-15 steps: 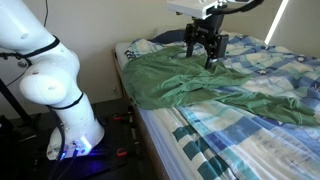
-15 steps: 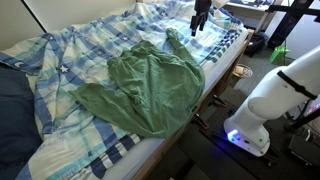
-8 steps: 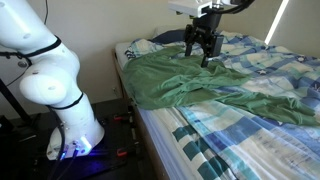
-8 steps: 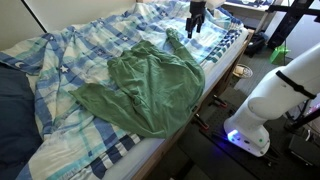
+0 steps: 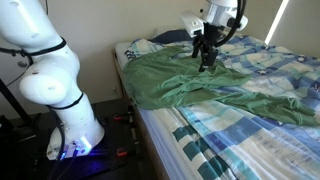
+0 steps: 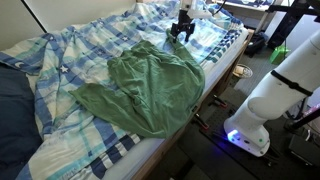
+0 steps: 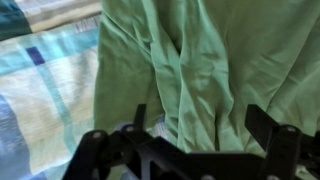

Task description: Fold the green jersey

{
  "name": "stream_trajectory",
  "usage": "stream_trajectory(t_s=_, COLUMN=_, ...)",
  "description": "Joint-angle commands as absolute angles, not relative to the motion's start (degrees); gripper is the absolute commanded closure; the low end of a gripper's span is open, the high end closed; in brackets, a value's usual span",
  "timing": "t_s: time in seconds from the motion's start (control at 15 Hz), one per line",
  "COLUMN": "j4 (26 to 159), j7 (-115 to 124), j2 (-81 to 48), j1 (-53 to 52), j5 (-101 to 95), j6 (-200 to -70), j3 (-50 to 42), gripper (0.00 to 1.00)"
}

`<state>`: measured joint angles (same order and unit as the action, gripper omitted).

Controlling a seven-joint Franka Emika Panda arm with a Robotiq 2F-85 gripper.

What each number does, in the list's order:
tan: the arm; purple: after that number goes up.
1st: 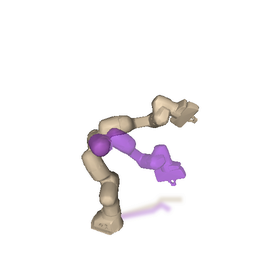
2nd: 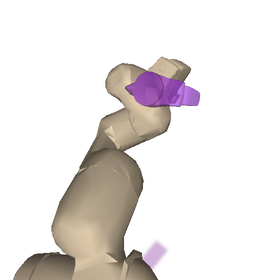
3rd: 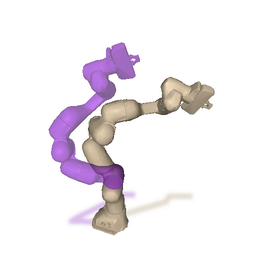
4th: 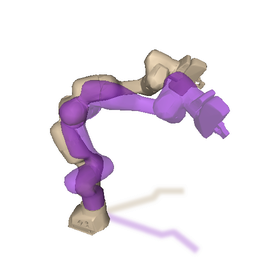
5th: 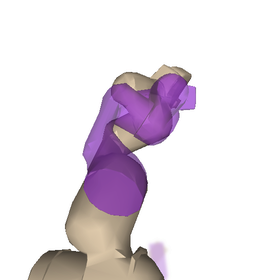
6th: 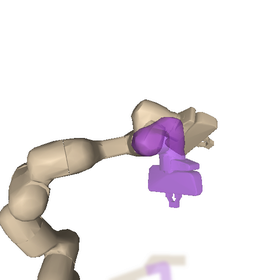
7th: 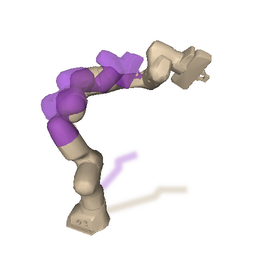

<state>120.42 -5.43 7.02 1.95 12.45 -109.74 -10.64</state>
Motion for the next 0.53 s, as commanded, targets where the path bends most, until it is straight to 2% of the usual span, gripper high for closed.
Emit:
stream_trajectory(t_s=0.0, j4=116.6, j7=2.0, j2=-0.2, j1=3.3, j5=14.9, j6=-117.6, j3=-8.7, gripper=0.00)
stream_trajectory(t_s=0.47, j4=109.9, j7=13.9, j2=-7.7, j1=4.2, j5=8.6, j6=-129.1, j3=-9.0, gripper=0.00)
